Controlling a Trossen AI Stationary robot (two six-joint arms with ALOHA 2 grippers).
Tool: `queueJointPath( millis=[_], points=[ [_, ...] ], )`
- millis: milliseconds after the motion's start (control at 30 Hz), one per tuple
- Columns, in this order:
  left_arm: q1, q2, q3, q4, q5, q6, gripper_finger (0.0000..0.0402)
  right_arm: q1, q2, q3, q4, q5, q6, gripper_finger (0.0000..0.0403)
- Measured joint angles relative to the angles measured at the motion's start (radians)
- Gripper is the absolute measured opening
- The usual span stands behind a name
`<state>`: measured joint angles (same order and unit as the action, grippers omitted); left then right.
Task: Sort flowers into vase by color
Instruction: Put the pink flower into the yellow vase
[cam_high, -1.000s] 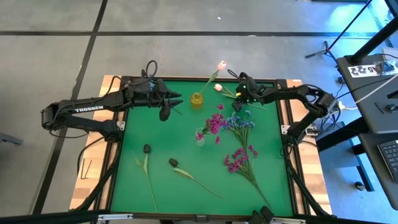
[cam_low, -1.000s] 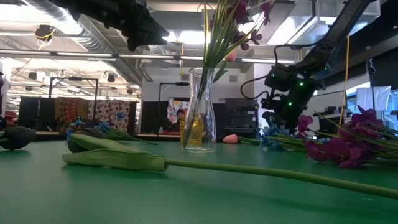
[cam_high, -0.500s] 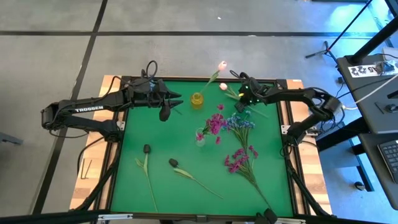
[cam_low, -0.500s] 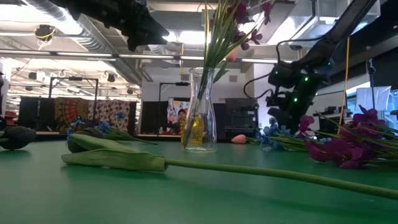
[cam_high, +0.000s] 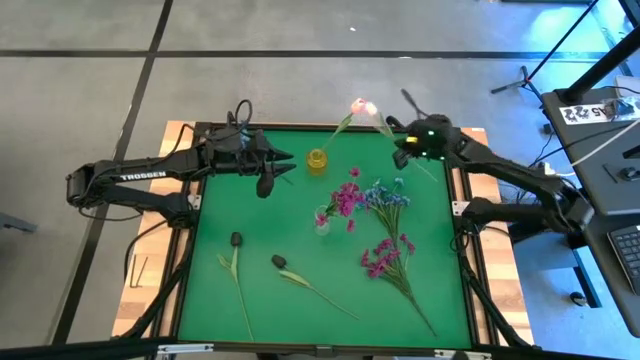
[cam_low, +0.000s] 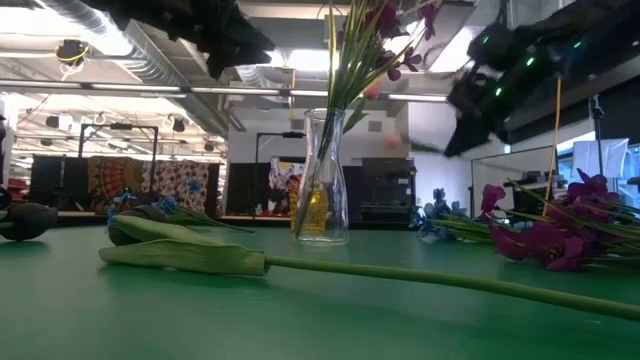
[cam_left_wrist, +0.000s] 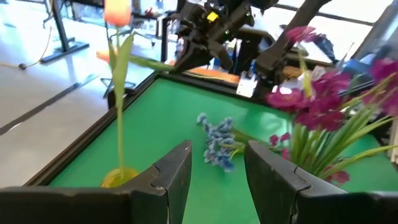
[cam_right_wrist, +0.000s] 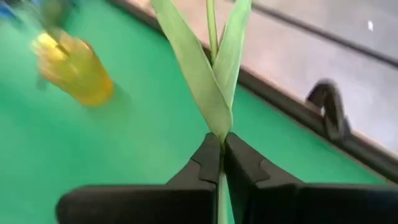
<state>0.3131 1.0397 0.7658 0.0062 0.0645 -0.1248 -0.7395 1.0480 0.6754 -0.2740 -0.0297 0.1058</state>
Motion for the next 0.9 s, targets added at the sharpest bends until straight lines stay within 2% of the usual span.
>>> queueJointPath(
  millis=[200, 300, 400, 700, 900],
  points=[
    [-0.016, 0.001, 0.000, 0.105, -0.011, 0.000, 0.0143, 0.000, -0.193, 0.001, 0.071, -0.095, 0.041, 0.0010],
    [-0.015, 0.002, 0.000, 0.158, -0.025, 0.000, 0.0143, 0.007, -0.255, 0.001, 0.130, -0.155, 0.056, 0.0016],
    [-0.015, 0.004, 0.000, 0.219, -0.026, 0.003, 0.0143, 0.056, -0.280, 0.002, 0.219, -0.166, 0.071, 0.0015],
    [-0.015, 0.076, 0.000, 0.423, -0.022, 0.030, 0.0143, 0.294, -0.199, 0.002, 0.552, -0.163, 0.024, 0.0013],
    [-0.015, 0.142, 0.000, 0.516, -0.022, 0.049, 0.0143, 0.380, -0.074, 0.002, 0.748, -0.140, -0.009, 0.0012]
  ],
)
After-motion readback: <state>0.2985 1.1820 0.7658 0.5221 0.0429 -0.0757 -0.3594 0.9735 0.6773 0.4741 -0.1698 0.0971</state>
